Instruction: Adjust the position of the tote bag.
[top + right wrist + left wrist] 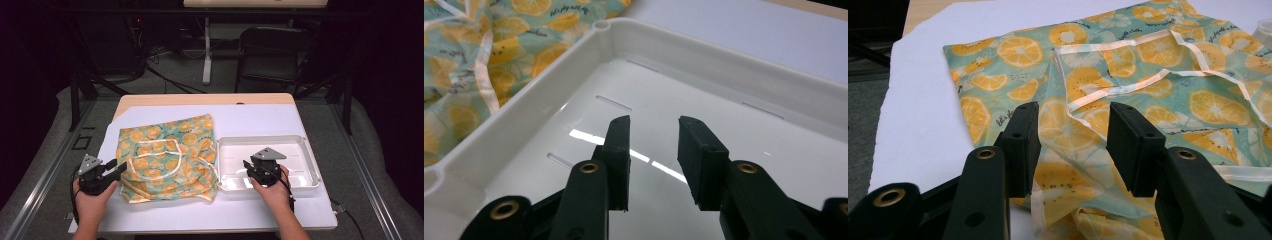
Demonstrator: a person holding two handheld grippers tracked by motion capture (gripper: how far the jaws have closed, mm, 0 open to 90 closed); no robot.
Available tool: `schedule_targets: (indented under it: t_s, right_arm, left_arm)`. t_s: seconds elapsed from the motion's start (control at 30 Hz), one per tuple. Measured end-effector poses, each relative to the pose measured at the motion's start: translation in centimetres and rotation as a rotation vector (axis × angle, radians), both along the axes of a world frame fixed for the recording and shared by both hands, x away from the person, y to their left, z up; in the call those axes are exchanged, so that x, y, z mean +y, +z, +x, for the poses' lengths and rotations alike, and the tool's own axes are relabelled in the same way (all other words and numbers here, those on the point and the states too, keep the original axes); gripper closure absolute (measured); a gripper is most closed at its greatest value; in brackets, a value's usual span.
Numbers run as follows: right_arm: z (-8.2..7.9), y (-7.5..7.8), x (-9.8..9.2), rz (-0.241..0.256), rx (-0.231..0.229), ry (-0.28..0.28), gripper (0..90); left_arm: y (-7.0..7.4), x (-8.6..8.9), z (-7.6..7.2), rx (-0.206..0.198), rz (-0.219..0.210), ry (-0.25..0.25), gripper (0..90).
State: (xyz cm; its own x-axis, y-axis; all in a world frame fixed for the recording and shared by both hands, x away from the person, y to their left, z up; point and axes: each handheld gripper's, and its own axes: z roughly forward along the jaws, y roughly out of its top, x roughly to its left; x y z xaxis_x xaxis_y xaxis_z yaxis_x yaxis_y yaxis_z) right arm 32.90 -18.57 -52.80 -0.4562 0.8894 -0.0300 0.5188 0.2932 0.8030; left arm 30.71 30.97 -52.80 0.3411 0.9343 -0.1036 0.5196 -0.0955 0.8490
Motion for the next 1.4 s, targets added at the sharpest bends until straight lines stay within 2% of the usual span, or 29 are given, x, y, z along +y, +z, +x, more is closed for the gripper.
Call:
schedule_targets:
  t_s: [0.2,0.4,0.57,0.73,0.93,1.07,1.1,1.3,1.4]
  right_arm:
    - [-0.1,-0.1,0.4,-0.013,-0.015,0.016,66.2]
    - [-0.1,-0.2,0.5,0.001,-0.009,0.009,65.6]
    - [0.1,-0.4,0.6,0.011,-0.006,0.018,64.9]
    - [0.0,-0.4,0.9,0.008,-0.006,0.028,64.0]
    - [0.0,-0.5,1.1,0.009,-0.005,0.03,63.5]
    - [0.0,-0.6,1.2,0.0,-0.006,0.038,62.3]
    - [0.0,-0.6,1.2,0.0,-0.006,0.038,62.3]
    - [-0.1,-0.6,1.2,0.002,-0.016,0.039,62.2]
    - [-0.1,-0.7,1.2,0.005,-0.011,0.036,62.2]
  left_arm:
    - [0.1,0.0,-0.1,0.008,0.001,-0.001,56.0]
    - [0.1,-0.3,-0.2,0.015,0.012,-0.016,56.0]
    - [0.4,-1.0,-0.5,-0.006,0.01,-0.02,59.3]
    - [0.7,-2.0,-0.7,-0.009,-0.011,-0.067,59.3]
    - [0.6,-3.4,-0.8,0.018,-0.003,-0.116,59.5]
    - [0.7,-4.7,-1.0,0.01,0.008,-0.174,59.0]
    - [0.7,-4.7,-1.0,0.01,0.008,-0.174,58.6]
    - [0.9,-6.3,-1.6,0.014,0.034,-0.251,58.0]
    - [0.8,-7.3,-1.8,0.018,0.066,-0.288,58.1]
